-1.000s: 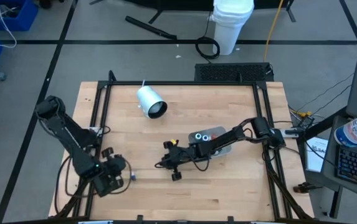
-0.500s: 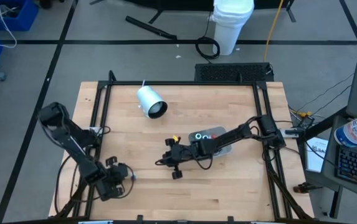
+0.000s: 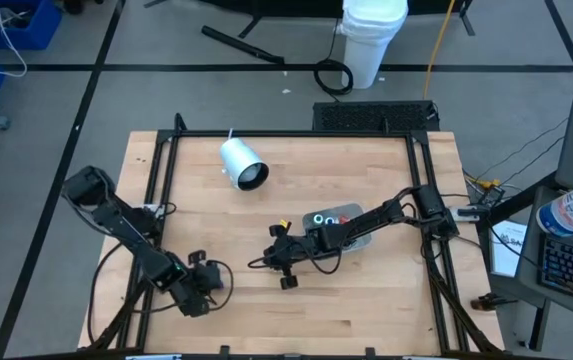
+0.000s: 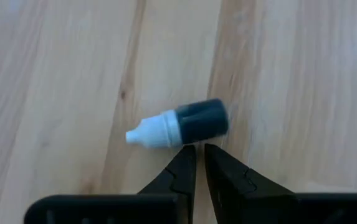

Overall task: Pick & Place food coloring
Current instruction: Put the small blue food coloring bottle into the white bin

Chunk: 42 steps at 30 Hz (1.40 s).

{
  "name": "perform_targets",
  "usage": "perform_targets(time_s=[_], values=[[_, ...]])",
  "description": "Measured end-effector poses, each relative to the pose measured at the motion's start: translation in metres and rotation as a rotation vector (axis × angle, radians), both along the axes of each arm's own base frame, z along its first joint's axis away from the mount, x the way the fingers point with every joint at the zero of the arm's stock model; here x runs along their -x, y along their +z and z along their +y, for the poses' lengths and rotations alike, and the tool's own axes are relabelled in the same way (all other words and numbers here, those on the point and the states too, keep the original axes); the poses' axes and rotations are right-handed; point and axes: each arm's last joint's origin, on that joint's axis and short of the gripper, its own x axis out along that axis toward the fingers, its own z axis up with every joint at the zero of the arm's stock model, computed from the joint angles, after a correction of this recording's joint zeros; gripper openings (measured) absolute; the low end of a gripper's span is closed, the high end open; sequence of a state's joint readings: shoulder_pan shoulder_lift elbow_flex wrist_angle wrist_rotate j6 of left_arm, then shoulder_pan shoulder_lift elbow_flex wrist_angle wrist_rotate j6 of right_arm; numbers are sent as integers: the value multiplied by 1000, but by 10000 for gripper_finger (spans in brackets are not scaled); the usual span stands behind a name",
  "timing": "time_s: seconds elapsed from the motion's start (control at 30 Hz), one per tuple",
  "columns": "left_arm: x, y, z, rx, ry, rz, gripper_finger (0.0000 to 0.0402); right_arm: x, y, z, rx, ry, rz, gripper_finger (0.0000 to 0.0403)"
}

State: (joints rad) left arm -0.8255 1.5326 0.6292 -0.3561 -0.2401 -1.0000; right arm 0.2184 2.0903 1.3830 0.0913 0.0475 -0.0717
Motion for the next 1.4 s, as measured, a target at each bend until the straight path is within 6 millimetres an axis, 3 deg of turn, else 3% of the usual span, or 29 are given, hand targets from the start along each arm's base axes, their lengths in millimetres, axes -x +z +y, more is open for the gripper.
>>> perform_targets(time_s=[0.37,0.6,0.8,0.97,1.17,1.4], values=[[-20,2,9,-44,-112,-91,42,0,-1,-4,2,-9,6,0],[-21,2,11,-51,-137,-86,42,-8,8,-14,7,-23,-45,5],[-18,2,9,-91,-161,-105,42,-21,33,-8,-15,-12,-84,61],[-23,2,15,-178,-201,-128,42,-24,47,1,-145,39,-46,126],[-31,2,25,-236,-257,-131,42,-23,46,2,-216,-22,10,177],[-34,3,27,-260,-301,-141,42,-27,25,2,-148,23,33,189]])
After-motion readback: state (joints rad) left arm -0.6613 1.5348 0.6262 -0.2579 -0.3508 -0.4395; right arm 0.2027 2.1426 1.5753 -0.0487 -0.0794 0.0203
